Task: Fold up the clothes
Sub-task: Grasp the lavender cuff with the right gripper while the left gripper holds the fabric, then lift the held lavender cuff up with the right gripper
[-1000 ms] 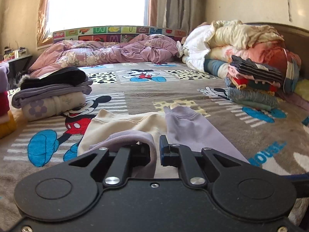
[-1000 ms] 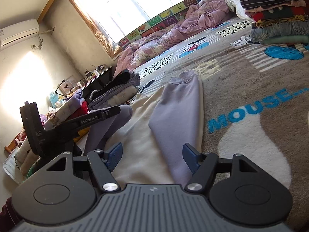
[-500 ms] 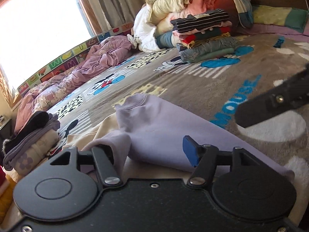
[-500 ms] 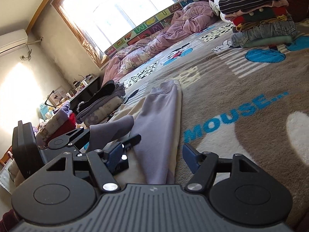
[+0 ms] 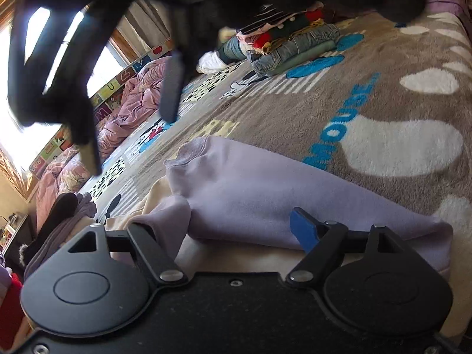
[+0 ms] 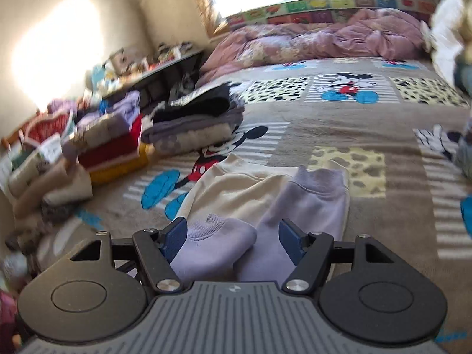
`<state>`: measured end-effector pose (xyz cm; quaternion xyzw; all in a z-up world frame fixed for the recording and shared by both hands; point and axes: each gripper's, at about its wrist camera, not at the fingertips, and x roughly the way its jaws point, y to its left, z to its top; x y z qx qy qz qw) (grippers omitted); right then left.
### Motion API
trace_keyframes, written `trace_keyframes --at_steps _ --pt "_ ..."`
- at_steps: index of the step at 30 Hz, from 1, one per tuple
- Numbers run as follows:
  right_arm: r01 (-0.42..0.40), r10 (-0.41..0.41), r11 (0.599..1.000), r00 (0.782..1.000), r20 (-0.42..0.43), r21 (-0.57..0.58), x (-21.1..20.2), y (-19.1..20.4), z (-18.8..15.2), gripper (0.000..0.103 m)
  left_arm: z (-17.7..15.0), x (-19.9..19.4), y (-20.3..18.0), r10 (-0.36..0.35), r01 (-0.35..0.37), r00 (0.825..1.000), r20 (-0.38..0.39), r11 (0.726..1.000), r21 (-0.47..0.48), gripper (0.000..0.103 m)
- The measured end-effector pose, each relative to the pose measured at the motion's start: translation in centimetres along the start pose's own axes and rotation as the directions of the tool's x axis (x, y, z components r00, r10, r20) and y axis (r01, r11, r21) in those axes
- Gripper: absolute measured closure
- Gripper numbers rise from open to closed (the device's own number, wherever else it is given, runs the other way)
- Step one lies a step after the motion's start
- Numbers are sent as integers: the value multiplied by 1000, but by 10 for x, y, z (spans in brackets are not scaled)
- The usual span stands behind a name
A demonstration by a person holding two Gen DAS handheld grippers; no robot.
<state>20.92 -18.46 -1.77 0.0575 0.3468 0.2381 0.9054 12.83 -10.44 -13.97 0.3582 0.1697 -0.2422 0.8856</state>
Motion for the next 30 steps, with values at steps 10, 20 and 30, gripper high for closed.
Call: trace_keyframes --at_steps 10,20,30 --pt "-52 -126 919 900 -418 -390 96 93 50 34 5 6 -8 29 -28 999 -29 999 32 22" --pt "-75 -364 766 768 -526 -639 145 132 26 55 5 4 -7 32 -31 999 -32 999 33 22" --pt "-1 -238 862 882 -407 -507 100 100 54 90 4 2 -2 44 -44 999 -30 999 24 21"
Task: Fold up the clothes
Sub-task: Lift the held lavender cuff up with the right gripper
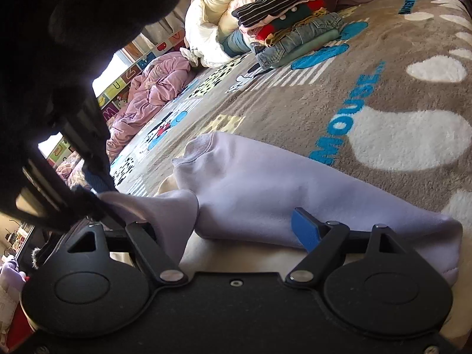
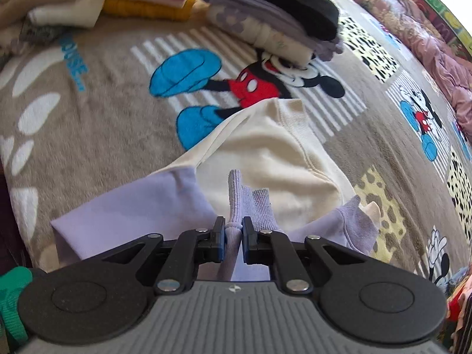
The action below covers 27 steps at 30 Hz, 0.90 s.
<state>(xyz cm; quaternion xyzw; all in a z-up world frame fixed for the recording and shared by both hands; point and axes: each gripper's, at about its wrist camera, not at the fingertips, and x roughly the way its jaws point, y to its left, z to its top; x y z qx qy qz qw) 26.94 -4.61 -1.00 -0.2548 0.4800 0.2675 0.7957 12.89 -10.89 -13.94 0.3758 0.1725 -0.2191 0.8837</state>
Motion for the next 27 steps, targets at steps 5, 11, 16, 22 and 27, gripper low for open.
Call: trace_keyframes --at_steps 5,11,16,22,27 --pt "-91 35 962 976 214 258 -29 -41 -38 90 -2 -6 6 23 -22 1000 7 1000 -20 21" --pt "-269 -3 806 889 459 527 -46 -74 -106 91 -11 -31 29 -8 14 998 55 993 -117 21" --pt "-363 -58 702 829 557 613 -48 -85 -141 91 -33 -77 71 -75 114 986 149 954 -277 21" --pt "-383 -105 677 795 598 629 -59 -98 -147 91 -117 -108 171 -60 246 962 266 611 -753 27" --pt "-407 -124 671 762 636 619 -72 -99 -157 91 -154 -99 186 -76 243 969 233 429 -870 42"
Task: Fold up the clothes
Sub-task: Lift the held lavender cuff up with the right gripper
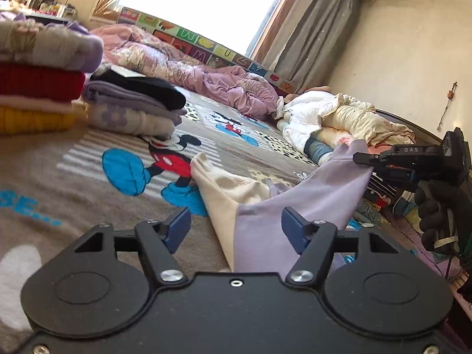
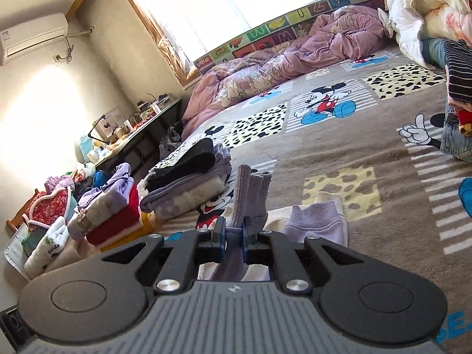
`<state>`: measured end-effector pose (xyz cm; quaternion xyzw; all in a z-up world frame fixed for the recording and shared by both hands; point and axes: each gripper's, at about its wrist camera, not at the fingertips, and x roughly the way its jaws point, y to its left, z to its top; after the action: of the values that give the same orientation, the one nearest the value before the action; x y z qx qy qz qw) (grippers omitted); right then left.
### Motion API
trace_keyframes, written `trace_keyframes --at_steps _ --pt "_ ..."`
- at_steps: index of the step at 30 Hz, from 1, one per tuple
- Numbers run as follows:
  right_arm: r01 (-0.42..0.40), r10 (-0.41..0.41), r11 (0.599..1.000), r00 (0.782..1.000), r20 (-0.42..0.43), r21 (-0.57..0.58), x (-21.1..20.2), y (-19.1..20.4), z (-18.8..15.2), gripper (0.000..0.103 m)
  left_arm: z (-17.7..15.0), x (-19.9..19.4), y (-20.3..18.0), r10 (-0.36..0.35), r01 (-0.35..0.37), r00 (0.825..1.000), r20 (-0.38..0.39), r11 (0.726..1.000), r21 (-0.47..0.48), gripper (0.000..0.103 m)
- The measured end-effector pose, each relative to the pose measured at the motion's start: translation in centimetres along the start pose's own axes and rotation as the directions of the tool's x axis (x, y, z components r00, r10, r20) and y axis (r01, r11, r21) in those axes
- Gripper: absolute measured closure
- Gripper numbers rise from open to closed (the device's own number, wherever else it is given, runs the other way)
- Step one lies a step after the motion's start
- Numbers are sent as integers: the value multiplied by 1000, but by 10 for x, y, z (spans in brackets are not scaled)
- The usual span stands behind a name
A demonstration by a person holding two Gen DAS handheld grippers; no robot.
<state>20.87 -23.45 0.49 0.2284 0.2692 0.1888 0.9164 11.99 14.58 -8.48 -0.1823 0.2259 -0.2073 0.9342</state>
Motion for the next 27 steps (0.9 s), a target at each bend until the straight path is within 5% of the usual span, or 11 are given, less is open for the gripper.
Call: trace_keyframes --at_steps 9,16,27 --pt "14 -15 1000 999 30 6 -17 -4 -15 91 -21 26 -44 19 1 994 -107 983 182 57" --pt "20 -24 998 998 57 63 -35 -21 -36 91 -27 39 -46 -9 38 991 -132 974 222 68" --pt "51 -67 988 992 104 149 -56 -49 -75 91 -41 51 -58 -4 68 979 -202 948 311 69"
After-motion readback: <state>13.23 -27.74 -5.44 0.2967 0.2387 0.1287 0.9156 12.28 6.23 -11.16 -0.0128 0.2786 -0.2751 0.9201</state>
